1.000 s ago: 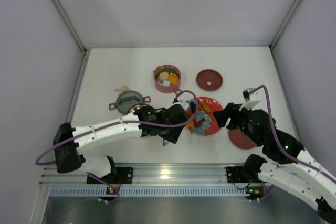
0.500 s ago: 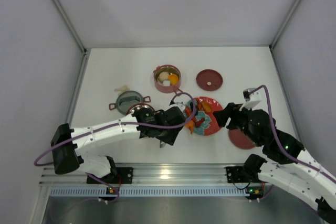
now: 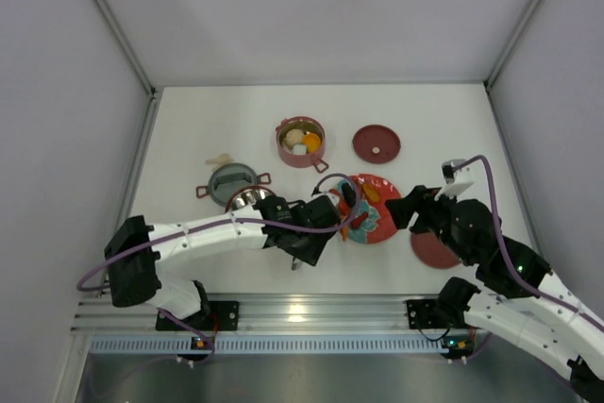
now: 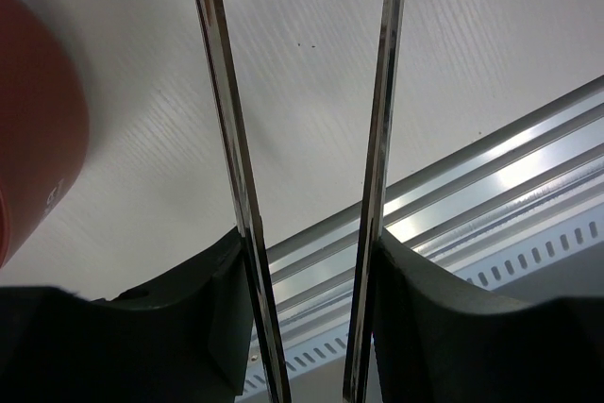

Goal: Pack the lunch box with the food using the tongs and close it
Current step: Pick up the fake food from the plate.

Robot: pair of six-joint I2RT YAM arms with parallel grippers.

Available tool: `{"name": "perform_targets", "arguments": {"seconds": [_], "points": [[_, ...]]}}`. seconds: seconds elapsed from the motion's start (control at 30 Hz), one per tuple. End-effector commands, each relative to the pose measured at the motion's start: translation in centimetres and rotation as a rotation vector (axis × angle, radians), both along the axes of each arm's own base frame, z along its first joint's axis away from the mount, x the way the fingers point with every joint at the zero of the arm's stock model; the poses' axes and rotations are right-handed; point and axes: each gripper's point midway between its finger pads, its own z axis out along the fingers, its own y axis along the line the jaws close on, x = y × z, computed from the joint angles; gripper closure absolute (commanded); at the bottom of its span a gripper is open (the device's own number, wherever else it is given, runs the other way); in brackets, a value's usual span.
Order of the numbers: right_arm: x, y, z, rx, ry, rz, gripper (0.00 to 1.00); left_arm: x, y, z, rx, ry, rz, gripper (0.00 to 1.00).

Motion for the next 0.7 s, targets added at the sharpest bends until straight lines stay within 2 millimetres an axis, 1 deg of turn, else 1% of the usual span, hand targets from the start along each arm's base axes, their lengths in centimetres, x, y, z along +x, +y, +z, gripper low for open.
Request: {"name": "perform_targets", "arguments": {"seconds": [0.0,0.4,0.67], "points": [[-0.02,-0.04,1.36,0.037,-0.039,-0.006,0.39,0.14,-1.04,-0.01,-0.037,-0.003,-0.008,0.5],[-0.06,-0.19,0.88,0.035,-0.034,-0.011,0.39,0.41,-1.52,-0.12,-0.026,-0.004,-0.017,0.51],[-0.08,-0.2,0.74,0.037,-0.033,-0.012,0.39,0.66,-1.95,0.18,-0.025,-0.008,-0.024,0.57]]}}
